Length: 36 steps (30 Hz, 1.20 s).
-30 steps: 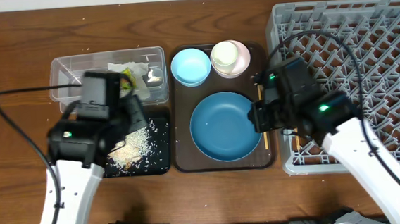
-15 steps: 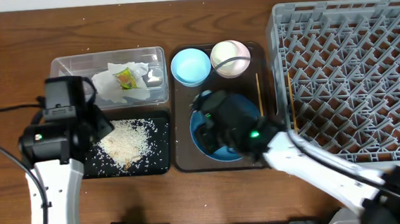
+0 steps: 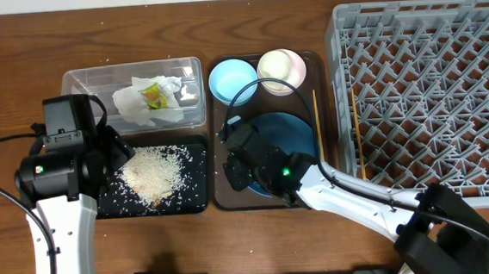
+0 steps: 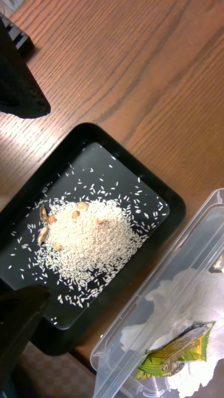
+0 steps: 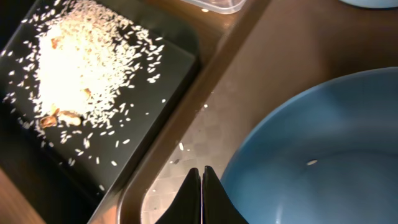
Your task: Sort waste into correct bins and load items into the dishwasher rack
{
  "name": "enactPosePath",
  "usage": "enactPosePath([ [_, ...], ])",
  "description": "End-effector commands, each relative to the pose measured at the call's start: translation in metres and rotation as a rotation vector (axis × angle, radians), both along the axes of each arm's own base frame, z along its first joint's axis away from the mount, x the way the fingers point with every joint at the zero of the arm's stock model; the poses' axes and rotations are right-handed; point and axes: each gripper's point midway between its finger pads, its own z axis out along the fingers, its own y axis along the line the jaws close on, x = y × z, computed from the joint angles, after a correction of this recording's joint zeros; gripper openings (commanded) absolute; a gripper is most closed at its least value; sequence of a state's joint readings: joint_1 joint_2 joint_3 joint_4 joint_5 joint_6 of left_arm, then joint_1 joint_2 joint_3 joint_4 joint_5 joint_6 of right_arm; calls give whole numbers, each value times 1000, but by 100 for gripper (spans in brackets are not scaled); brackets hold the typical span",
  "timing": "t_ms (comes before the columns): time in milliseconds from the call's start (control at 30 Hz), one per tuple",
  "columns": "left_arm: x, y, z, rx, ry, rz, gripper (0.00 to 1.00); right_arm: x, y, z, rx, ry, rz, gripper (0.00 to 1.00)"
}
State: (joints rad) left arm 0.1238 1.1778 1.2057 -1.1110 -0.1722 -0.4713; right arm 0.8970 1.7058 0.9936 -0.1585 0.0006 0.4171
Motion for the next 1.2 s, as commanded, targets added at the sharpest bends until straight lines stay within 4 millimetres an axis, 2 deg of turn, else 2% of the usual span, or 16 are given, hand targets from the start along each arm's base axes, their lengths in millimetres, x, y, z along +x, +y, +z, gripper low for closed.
enactPosePath([
  [0, 1, 5, 8, 23, -18, 16, 89, 13, -7, 20, -15, -73, -61, 1],
  [167, 1, 5, 8, 23, -18, 15, 90, 20, -48, 5, -166, -69, -156, 1],
  [300, 1, 5, 8, 23, -18, 16, 90, 7, -61, -14, -204, 41, -224, 1],
  [433, 1, 5, 8, 23, -18, 16, 90, -6, -63, -36, -222, 128, -263, 1],
  [567, 1, 5, 8, 23, -18, 16, 90, -12, -50, -52, -209, 166, -234, 1],
  [667, 1, 5, 8, 23, -18, 16, 90, -15, -36, -56, -163, 185, -199, 1],
  [933, 1, 5, 8, 23, -18, 15, 90, -21, 3, -40, 13, 227, -98, 2],
  [1167, 1, 5, 8, 23, -18, 16, 91, -13, 20, -27, 98, 189, -74, 6],
])
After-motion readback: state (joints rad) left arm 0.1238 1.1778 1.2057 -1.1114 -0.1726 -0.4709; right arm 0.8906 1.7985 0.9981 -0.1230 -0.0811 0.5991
